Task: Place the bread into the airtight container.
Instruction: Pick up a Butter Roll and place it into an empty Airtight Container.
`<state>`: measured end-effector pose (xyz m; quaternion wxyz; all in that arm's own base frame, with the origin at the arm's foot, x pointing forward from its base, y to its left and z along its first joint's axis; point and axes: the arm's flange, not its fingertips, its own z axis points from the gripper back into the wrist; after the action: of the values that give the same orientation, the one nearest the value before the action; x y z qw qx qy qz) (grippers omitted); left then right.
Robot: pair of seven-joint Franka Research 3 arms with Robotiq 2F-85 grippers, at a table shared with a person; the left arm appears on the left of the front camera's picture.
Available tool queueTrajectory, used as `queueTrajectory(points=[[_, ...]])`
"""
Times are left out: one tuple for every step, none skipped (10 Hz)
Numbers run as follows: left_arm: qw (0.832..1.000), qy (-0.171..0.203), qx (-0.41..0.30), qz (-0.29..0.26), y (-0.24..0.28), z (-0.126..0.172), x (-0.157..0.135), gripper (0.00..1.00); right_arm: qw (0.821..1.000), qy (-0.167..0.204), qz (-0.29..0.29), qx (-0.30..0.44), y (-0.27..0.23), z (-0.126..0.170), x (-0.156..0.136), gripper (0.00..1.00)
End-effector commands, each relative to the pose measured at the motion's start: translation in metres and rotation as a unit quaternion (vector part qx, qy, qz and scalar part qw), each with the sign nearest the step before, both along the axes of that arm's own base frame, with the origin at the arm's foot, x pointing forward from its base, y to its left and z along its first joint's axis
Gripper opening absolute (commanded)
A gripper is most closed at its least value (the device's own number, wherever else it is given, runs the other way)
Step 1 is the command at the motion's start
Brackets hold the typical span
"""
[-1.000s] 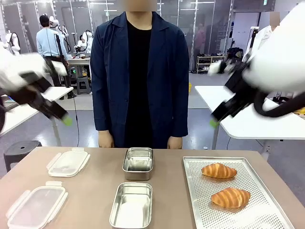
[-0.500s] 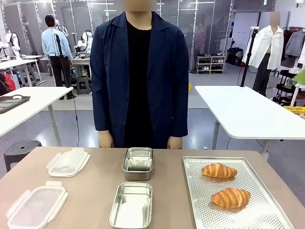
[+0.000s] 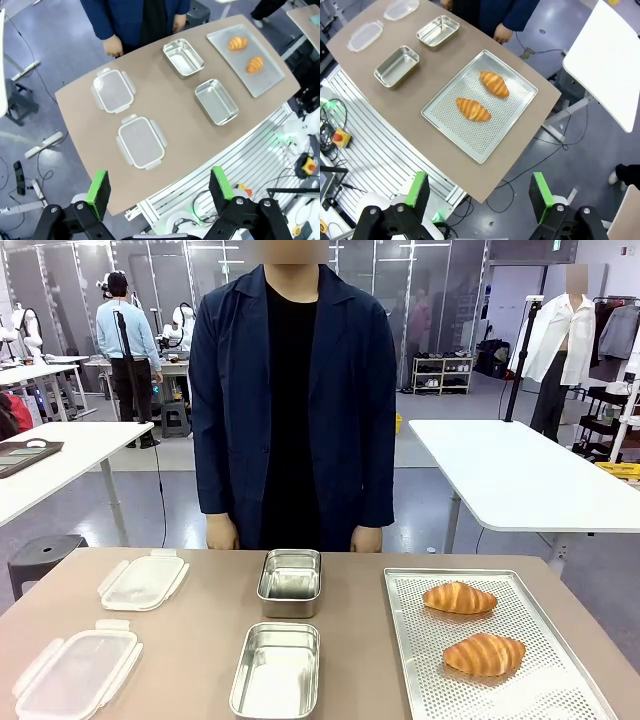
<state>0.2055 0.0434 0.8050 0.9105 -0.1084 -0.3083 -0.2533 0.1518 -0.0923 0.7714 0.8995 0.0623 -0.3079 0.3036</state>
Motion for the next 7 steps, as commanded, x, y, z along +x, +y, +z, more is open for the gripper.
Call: queueTrajectory(points=[[1.0, -0.022, 0.005, 0.017, -0.002, -0.016, 0.005, 1.0, 1.0, 0.001, 0.018, -0.005, 0.001, -0.013, 0.016, 1.0], [1.0, 0.0, 0.0, 0.0, 0.0, 0.0, 0.0, 1.0, 1.0, 0.0, 0.0, 0.0, 0.0, 0.0, 0.0, 1.0], [1.0, 0.0, 0.0, 0.0, 0.0, 0.0, 0.0, 1.0, 1.0, 0.0, 0.0, 0.0, 0.0, 0.0, 0.0, 1.0], [1.0, 0.0, 0.0, 0.0, 0.0, 0.0, 0.0, 1.0, 1.0, 0.0, 0.0, 0.0, 0.0, 0.0, 0.0, 1.0], [1.0, 0.0, 0.0, 0.0, 0.0, 0.0, 0.0, 1.0, 1.0, 0.0, 0.0, 0.0, 0.0, 0.0, 0.0, 1.0], [1.0, 0.0, 0.0, 0.0, 0.0, 0.0, 0.0, 1.0, 1.0, 0.0, 0.0, 0.0, 0.0, 0.0, 0.0, 1.0], [1.0, 0.0, 0.0, 0.0, 0.0, 0.0, 0.0, 1.0, 1.0, -0.001, 0.003, 0.001, 0.001, -0.001, 0.002, 1.0]])
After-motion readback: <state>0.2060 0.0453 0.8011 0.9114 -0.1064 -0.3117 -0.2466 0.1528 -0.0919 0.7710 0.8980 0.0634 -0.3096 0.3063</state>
